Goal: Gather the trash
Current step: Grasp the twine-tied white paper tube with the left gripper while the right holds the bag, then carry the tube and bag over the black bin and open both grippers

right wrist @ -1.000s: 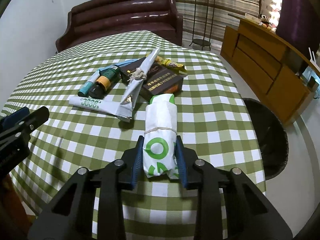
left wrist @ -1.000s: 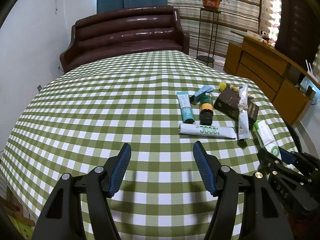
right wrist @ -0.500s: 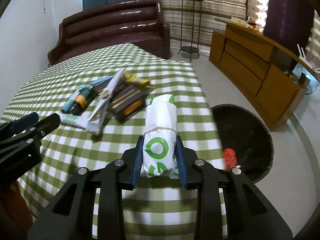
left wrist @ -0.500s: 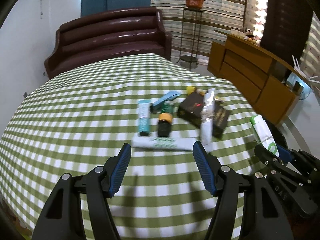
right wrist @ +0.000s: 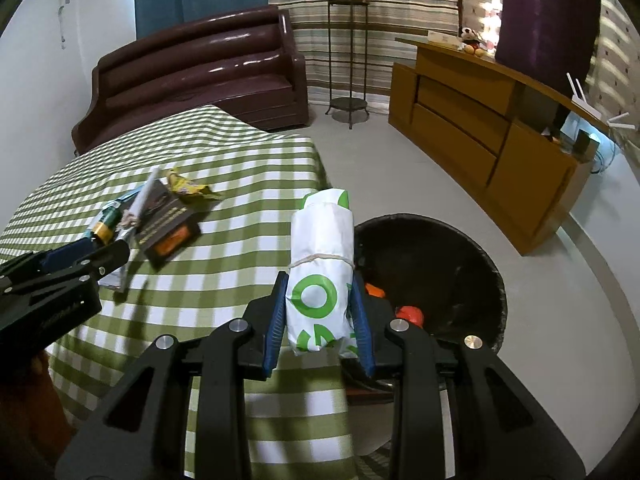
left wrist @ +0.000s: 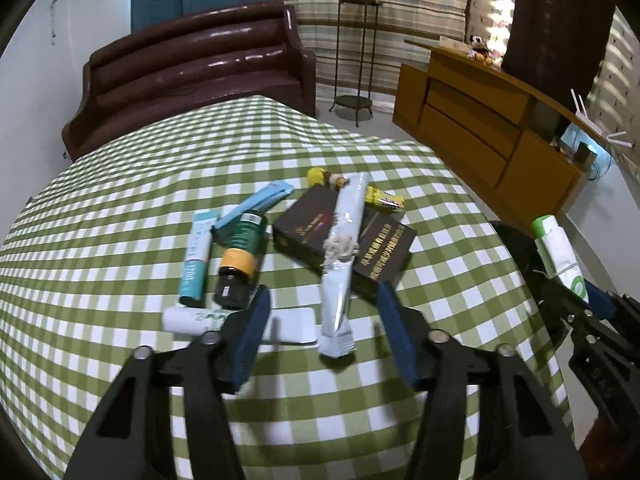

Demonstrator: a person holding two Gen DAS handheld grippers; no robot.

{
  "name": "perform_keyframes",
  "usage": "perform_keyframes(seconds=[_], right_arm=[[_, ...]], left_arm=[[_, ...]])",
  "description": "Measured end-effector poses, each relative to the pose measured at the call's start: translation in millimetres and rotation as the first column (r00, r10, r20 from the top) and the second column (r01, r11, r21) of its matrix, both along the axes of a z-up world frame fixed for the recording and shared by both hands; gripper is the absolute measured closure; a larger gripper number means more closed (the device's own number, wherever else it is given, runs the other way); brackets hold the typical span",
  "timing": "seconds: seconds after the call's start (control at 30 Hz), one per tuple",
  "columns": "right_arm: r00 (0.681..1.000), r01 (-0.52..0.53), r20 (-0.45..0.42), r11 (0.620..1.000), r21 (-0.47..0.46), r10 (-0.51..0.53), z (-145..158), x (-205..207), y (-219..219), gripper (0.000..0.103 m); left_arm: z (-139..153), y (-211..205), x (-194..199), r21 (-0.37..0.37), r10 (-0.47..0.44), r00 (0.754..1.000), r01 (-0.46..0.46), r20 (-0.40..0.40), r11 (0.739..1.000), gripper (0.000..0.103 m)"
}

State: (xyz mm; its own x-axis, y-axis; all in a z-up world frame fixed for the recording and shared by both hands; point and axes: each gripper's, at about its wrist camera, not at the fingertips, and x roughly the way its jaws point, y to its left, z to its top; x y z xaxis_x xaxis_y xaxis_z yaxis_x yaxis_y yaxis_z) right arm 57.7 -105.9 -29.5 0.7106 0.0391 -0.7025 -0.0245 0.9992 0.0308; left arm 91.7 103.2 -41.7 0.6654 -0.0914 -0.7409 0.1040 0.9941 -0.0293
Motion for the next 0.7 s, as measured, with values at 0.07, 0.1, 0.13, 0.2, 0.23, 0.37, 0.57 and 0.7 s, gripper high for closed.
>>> perform_keyframes(seconds=[0.07, 0.1, 0.13, 0.2, 0.23, 0.37, 0.57, 0.7], right_arm=[[1.0, 0.003, -0.003, 1.0, 0.004, -0.003, -2, 1, -4, 0.073], [1.0, 0.004, -0.005, 1.0, 0.006, -0.004, -3, 1, -5, 0.073], [1.0, 0.005, -0.007, 1.0, 0.01, -0.005, -4, 2, -8, 0.073], [1.0, 0.006, -0.01, 1.0, 0.016, -0.006, -6, 2, -11, 0.073], [1.0, 0.007, -0.011, 1.0, 0.018, -0.006, -6, 3, -13, 0.073], [1.0, 0.01, -0.01, 1.0, 0.026, -0.01, -7, 4, -17, 0.073], [1.0, 0.017, -0.002, 0.999, 0.032, -0.017, -6, 3, -22, 0.073], [1.0, 0.025, 0.013, 0.999, 0.03, -0.026, -3, -1, -24, 0.073]], left_arm=[[-2, -4, 2, 0.005, -0.005, 1.0, 0.005, -0.008, 1.0, 0.06], [-3, -4, 3, 0.005, -0.011, 1.0, 0.011, -0.014, 1.0, 0.065], [-4, -5, 4, 0.001, -0.017, 1.0, 0.018, -0.02, 1.0, 0.07], [-6, -8, 4, -0.003, -0.025, 0.999, 0.025, -0.028, 1.0, 0.077], [-7, -10, 4, -0.001, -0.027, 0.999, 0.027, -0.031, 1.0, 0.083], [-8, -16, 3, 0.001, -0.038, 0.999, 0.038, -0.022, 0.999, 0.087], [-1, -19, -8, 0.005, -0.05, 0.999, 0.05, 0.014, 0.999, 0.088], [6, -20, -16, -0.017, -0.056, 0.998, 0.056, 0.025, 0.998, 0.088]])
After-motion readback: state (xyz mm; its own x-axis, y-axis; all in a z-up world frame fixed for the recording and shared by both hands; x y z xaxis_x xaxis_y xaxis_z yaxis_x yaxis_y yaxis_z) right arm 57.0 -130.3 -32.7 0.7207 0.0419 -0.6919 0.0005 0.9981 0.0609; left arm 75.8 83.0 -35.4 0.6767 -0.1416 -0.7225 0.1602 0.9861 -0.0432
